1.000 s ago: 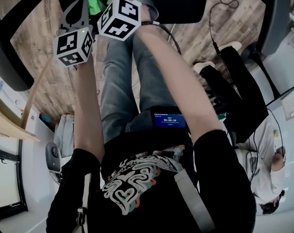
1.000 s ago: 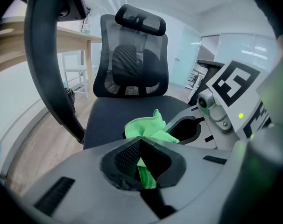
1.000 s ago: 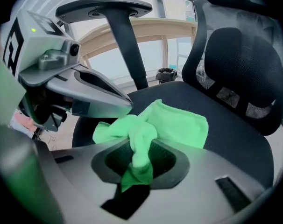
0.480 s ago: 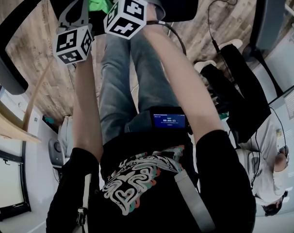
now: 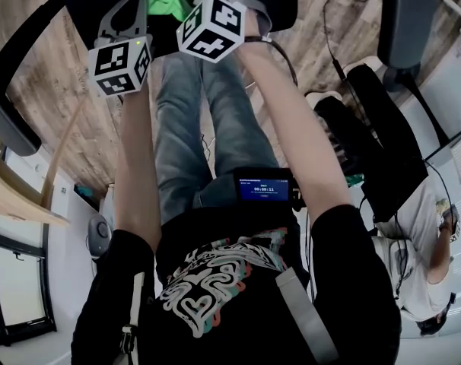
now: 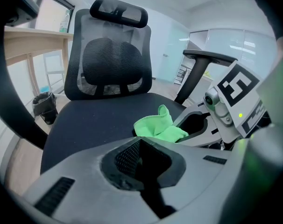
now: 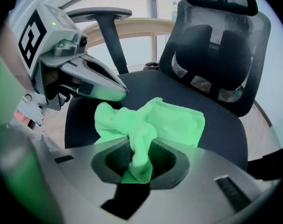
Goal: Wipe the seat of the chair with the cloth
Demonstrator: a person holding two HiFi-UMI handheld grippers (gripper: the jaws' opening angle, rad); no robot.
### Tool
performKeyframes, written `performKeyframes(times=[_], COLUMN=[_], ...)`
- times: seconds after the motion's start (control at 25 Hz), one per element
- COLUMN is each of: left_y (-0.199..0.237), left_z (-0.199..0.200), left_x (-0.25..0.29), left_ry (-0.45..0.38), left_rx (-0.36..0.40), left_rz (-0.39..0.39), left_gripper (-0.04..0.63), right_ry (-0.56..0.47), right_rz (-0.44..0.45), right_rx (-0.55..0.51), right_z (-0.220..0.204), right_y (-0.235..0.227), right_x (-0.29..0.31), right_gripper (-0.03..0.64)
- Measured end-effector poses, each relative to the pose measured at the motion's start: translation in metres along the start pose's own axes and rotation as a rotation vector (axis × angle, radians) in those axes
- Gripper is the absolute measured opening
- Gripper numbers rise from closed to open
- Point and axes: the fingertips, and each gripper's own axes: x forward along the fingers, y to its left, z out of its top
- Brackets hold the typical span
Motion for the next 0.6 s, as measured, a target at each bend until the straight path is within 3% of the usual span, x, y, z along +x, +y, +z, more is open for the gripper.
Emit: performKeyframes(times=[0.6], left_y=[-0.032], left_z=[0.008], left_x=[0.028], left_ry=[0.030], left_rx=[0.068], left_rz=[-0.103], left_gripper=[-0.002], right_ry=[0.025], right_rz=[-0.095], right_rx=[0.093], right_z=[-0.044], right_y=[-0.038], right_x=[-0.032], right_gripper=[0.103])
